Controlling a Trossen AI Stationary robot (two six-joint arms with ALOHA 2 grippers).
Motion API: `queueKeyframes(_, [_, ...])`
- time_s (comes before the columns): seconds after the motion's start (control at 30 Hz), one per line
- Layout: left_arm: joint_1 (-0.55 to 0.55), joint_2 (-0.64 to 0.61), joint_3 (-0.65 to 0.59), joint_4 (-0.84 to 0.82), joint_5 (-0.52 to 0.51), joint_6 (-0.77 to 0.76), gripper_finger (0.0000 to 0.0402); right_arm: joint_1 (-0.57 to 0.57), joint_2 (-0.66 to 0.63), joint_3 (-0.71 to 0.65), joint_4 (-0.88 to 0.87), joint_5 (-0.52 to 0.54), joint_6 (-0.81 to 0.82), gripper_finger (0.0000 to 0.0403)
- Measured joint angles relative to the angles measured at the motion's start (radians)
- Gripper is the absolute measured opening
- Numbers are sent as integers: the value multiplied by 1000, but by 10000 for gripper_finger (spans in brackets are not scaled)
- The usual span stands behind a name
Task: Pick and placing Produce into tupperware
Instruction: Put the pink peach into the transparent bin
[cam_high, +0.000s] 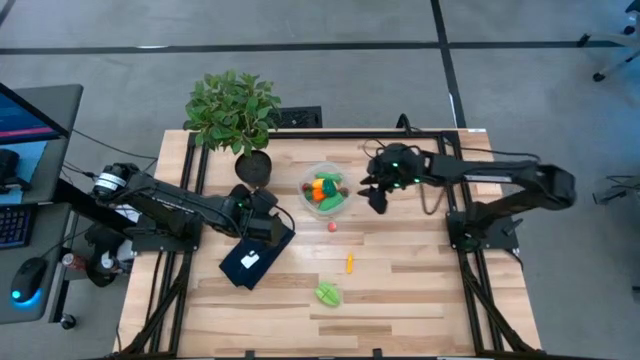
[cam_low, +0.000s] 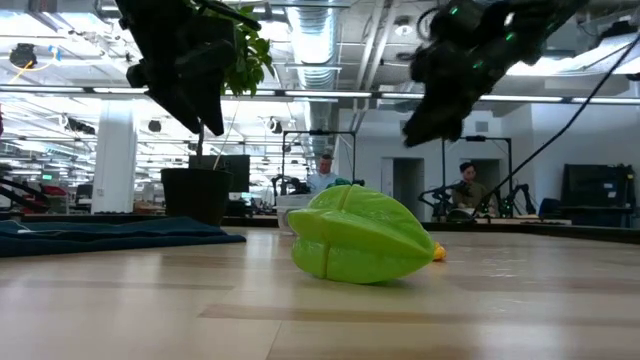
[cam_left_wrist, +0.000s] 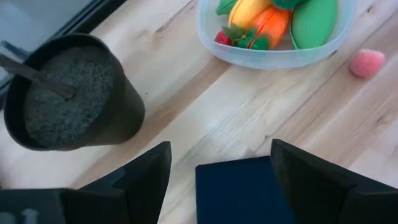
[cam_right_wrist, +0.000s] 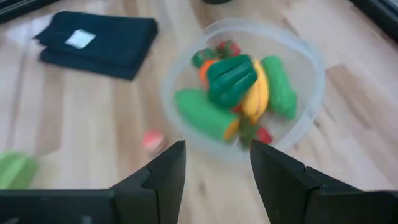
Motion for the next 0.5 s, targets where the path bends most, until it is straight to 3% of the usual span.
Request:
queueKeyframes(0.23, [7, 0, 0, 2, 9, -65, 265, 82, -212, 0, -240, 1, 90, 171])
queueKeyframes(0.37, [27, 0, 0, 50, 7, 0, 265, 145, -309, 0, -347, 17, 161, 167])
queueKeyframes(0.5, [47, 6, 0, 166, 100, 116, 265, 225, -393, 0, -434, 49, 232, 163])
